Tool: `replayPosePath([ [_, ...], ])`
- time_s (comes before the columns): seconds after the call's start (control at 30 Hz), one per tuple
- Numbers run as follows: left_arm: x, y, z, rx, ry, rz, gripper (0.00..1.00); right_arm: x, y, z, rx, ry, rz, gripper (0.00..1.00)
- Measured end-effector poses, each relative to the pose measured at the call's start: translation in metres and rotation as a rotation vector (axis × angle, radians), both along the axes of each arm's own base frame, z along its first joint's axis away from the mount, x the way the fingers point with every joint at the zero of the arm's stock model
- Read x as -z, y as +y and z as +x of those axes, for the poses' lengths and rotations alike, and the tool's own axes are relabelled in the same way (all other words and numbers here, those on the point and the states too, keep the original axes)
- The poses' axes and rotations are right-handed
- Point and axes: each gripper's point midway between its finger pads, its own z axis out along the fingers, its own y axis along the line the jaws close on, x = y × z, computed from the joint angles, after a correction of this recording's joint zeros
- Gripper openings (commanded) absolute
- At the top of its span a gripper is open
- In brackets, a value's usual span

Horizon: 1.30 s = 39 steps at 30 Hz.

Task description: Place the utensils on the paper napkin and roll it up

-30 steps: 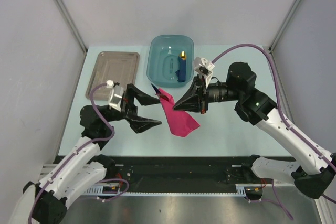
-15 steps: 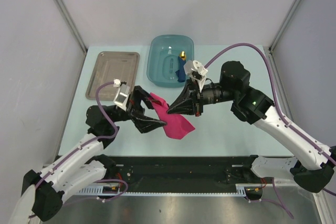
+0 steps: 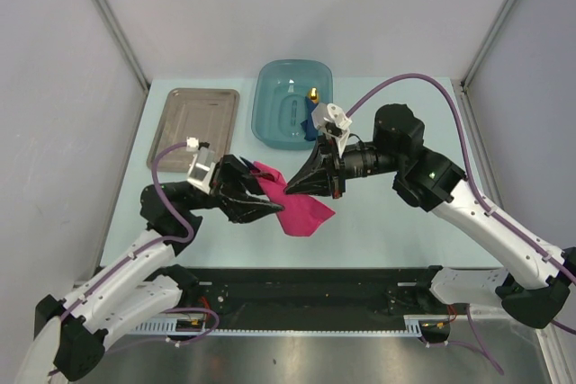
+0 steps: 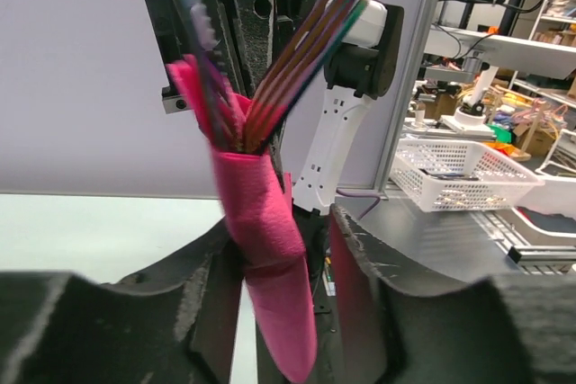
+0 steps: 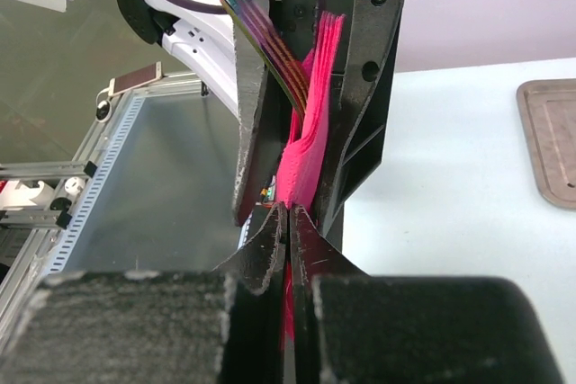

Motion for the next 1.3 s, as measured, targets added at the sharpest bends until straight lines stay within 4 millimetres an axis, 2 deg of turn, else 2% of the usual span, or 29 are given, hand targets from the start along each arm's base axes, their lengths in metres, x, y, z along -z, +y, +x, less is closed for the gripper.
replayPosePath([
  [0.13,0.0,-0.001,0.001,-0.001,0.004,0.001,0.28,0.0,0.0,-0.001,-0.003,0.0,0.001,0.0],
  [0.17,0.001,-0.001,0.002,-0.002,0.007,0.002,0.14,0.0,0.001,-0.001,-0.004,0.0,0.0,0.0],
  [0.2,0.001,-0.002,0.003,-0.002,0.009,0.003,0.1,0.0,0.001,-0.001,-0.005,0.001,0.0,0.0],
  [0.33,0.002,-0.003,0.005,-0.002,0.017,0.007,0.0,0.0,0.001,-0.001,-0.004,0.001,-0.001,0.0],
  [0.43,0.002,-0.004,0.006,-0.002,0.022,0.009,0.0,0.0,0.0,-0.001,-0.003,0.0,0.0,0.0],
  [0.47,0.003,-0.004,0.006,-0.001,0.024,0.01,0.0,0.0,0.0,-0.001,-0.002,0.0,0.0,0.13],
  [0.57,0.002,-0.005,0.008,0.001,0.03,0.014,0.0,0.0,0.001,0.0,0.006,0.001,0.0,0.42],
  [0.63,0.004,-0.006,0.012,-0.003,0.042,0.024,0.0,-0.003,0.0,0.001,0.016,-0.01,0.008,0.55],
  [0.67,0.005,-0.006,0.015,-0.007,0.054,0.031,0.0,-0.004,-0.001,0.002,0.024,-0.017,0.012,0.68],
  [0.77,0.008,-0.006,0.026,-0.024,0.093,0.045,0.0,-0.008,-0.007,0.006,0.054,-0.027,0.021,0.86],
  [0.87,0.007,-0.006,0.032,-0.031,0.118,0.053,0.0,-0.008,-0.017,0.013,0.1,-0.03,0.021,0.9],
  [0.93,0.006,-0.006,0.034,-0.033,0.12,0.055,0.0,-0.005,-0.026,0.02,0.14,-0.028,0.012,0.89],
  [1.03,0.002,-0.005,0.036,-0.033,0.116,0.057,0.0,0.007,-0.038,0.03,0.193,-0.017,-0.022,0.78],
  [1.07,0.0,-0.004,0.038,-0.039,0.112,0.055,0.0,0.014,-0.043,0.032,0.208,-0.009,-0.038,0.69],
  [1.23,-0.01,-0.002,0.047,-0.061,0.107,0.047,0.0,0.042,-0.057,0.039,0.252,0.047,-0.11,0.49],
  [1.27,-0.01,-0.002,0.047,-0.061,0.108,0.047,0.0,0.045,-0.058,0.039,0.254,0.054,-0.118,0.37],
  [1.3,-0.01,-0.002,0.048,-0.061,0.111,0.047,0.0,0.047,-0.059,0.039,0.256,0.063,-0.126,0.29],
])
